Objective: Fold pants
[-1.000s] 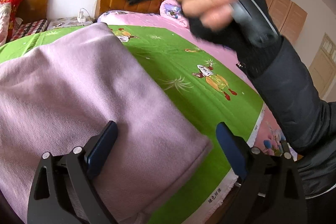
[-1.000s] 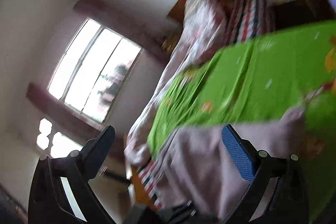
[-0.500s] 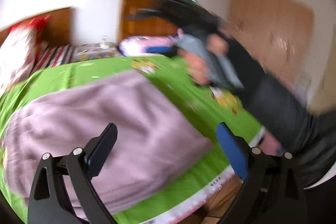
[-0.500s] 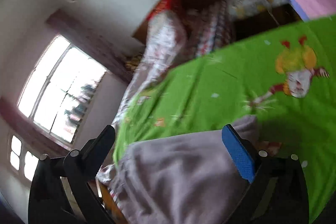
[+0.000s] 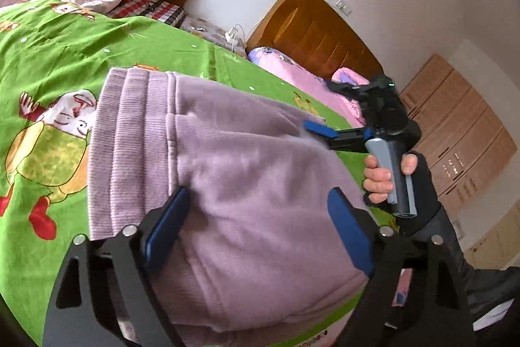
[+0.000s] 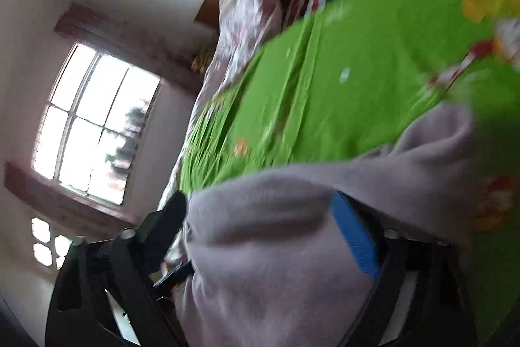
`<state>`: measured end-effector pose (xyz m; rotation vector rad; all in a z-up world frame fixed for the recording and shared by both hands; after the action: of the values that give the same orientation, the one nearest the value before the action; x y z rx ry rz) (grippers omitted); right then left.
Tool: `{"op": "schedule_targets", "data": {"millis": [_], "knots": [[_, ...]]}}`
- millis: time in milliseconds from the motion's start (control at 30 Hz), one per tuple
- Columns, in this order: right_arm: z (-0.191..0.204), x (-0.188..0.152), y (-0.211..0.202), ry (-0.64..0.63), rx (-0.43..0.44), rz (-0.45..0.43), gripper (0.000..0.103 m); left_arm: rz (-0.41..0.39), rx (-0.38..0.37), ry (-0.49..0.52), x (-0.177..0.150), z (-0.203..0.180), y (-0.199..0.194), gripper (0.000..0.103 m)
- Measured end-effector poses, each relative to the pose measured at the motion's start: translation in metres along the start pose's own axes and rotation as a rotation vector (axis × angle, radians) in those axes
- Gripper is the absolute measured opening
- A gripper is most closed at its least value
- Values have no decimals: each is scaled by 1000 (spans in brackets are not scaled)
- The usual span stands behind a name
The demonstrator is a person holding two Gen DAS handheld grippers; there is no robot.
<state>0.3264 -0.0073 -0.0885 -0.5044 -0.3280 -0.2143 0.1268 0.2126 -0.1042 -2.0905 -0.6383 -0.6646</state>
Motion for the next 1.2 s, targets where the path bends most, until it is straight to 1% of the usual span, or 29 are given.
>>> {"op": "schedule_targets", "data": {"millis": [33, 100, 133, 167, 200, 233, 300, 333, 367, 400, 433, 467, 500, 533, 567, 600, 633, 667, 700, 733, 767, 800, 833, 933, 967, 1067, 1100, 1133, 1200], "knots": [[13, -5, -11, -26, 9, -12, 97, -6, 4, 0, -1, 1, -3, 85], [32, -14, -32, -86, 32, -29, 99, -40, 49, -1, 1, -3, -10, 87], [44, -26, -43, -139, 45, -25, 99, -59, 80, 9, -1, -6, -17, 93], [55, -41, -52, -192, 54, -2, 99, -88, 137, 40, -3, -13, -26, 97], [57, -51, -64, -219, 53, 16, 99, -111, 170, 72, -5, -20, -32, 97], [64, -70, -66, -251, 50, 50, 99, -128, 187, 104, -9, -28, -36, 97], [70, -105, -65, -295, 90, 118, 99, -146, 204, 175, -20, -44, -43, 98], [69, -128, -57, -303, 103, 149, 99, -148, 229, 208, -25, -49, -43, 100], [65, -142, -55, -296, 94, 173, 99, -135, 280, 248, -31, -51, -37, 101], [57, -156, -53, -285, 75, 204, 99, -102, 326, 270, -36, -47, -30, 101], [43, -170, -48, -279, 28, 232, 99, -78, 355, 275, -39, -42, -24, 101], [34, -176, -50, -286, 19, 221, 98, -63, 378, 281, -44, -35, -17, 101], [31, -178, -54, -303, 60, 180, 98, -79, 384, 304, -47, -33, -15, 101], [28, -180, -62, -293, 52, 153, 98, -82, 395, 321, -49, -33, -14, 101], [29, -180, -68, -289, 38, 146, 98, -74, 423, 341, -49, -35, -12, 101], [29, -180, -74, -294, 1, 132, 98, -71, 447, 350, -49, -37, -13, 101], [28, -178, -83, -318, -90, 103, 98, -73, 464, 350, -50, -36, -15, 101], [30, -177, -91, -351, -187, 67, 99, -81, 503, 346, -48, -37, -17, 101], [34, -176, -103, -390, -268, 25, 99, -98, 549, 341, -46, -38, -22, 101], [42, -175, -117, -438, -337, -38, 99, -128, 607, 333, -43, -39, -26, 101], [51, -173, -129, -468, -366, -93, 99, -179, 674, 321, -41, -41, -35, 101], [59, -174, -139, -493, -385, -148, 99, -222, 703, 312, -39, -46, -44, 101], [71, -176, -152, -528, -409, -230, 99, -254, 712, 303, -37, -50, -51, 101], [96, -184, -179, -613, -465, -426, 99, -406, 734, 261, -26, -73, -82, 101], [106, -186, -186, -630, -467, -480, 99, -469, 738, 250, -21, -83, -95, 101], [127, -199, -209, -672, -450, -655, 99, -600, 737, 220, -11, -113, -122, 102], [131, -198, -215, -676, -448, -679, 99, -611, 751, 211, -10, -119, -125, 102], [131, -202, -208, -679, -458, -682, 99, -603, 775, 203, -10, -124, -125, 102], [126, -208, -210, -685, -490, -645, 99, -517, 835, 192, -15, -131, -114, 102]]}}
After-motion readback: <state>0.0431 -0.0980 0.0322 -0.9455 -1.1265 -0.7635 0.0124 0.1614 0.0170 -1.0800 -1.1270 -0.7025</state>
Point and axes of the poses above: each gripper's, at about its wrist camera, not at the fingertips, and y roughly the way its jaws point, z to its left, x to its top, the point moved 6 cm from there along y, roughly the way its jaws point, and after that the axes turned 5 degrees about x, right-handed, at the moved point
